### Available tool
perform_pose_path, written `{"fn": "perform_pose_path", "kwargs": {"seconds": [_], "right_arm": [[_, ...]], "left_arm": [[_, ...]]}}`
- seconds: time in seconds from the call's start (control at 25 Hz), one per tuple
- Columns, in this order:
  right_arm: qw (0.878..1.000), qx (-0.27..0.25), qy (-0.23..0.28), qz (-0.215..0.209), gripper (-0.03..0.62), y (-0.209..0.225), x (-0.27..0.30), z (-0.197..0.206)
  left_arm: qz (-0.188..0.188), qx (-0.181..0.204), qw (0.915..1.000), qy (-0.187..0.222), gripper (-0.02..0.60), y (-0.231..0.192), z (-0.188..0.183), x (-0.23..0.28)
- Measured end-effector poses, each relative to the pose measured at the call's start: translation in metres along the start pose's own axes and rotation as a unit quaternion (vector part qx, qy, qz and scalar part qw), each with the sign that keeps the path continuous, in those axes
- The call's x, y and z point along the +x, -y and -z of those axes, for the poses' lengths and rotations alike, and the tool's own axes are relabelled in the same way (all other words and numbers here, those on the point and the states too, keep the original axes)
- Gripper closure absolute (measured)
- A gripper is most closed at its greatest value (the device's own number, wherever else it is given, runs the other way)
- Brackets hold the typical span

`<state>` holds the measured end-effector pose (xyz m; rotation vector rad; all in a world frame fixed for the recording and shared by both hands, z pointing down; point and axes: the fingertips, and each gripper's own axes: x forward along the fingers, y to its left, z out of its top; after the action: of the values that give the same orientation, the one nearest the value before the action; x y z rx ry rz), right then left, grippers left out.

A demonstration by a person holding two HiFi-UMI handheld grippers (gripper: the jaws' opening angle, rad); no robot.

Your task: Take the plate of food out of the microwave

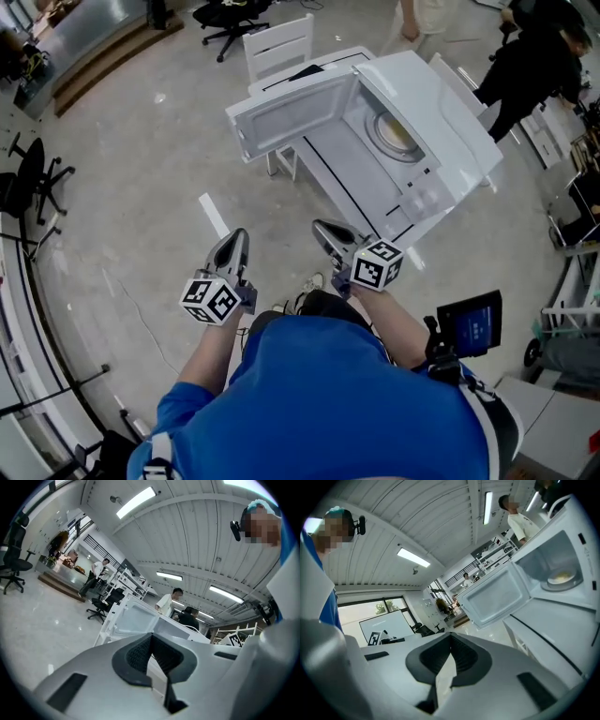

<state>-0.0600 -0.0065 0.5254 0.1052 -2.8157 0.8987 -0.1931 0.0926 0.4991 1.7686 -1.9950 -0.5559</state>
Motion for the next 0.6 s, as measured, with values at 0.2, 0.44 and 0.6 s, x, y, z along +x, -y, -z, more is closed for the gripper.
{"fn": "perform_pose_path", "kwargs": {"seconds": [0.2,0.44,0.6], "right_arm": [[0.999,0.002,0.028,0.028,0.589,0.027,-0.002,-0.027],[0.996,0.005,0.06,0.061,0.589,0.062,-0.008,-0.054],[0.992,0.014,0.083,0.089,0.589,0.091,-0.025,-0.066]], "left_arm": [[0.037,0.012,0.999,-0.023,0.572,0.007,-0.004,0.051],[0.087,0.035,0.994,-0.056,0.572,0.023,-0.005,0.117],[0.123,0.051,0.9876,-0.082,0.572,0.041,0.005,0.163]]}}
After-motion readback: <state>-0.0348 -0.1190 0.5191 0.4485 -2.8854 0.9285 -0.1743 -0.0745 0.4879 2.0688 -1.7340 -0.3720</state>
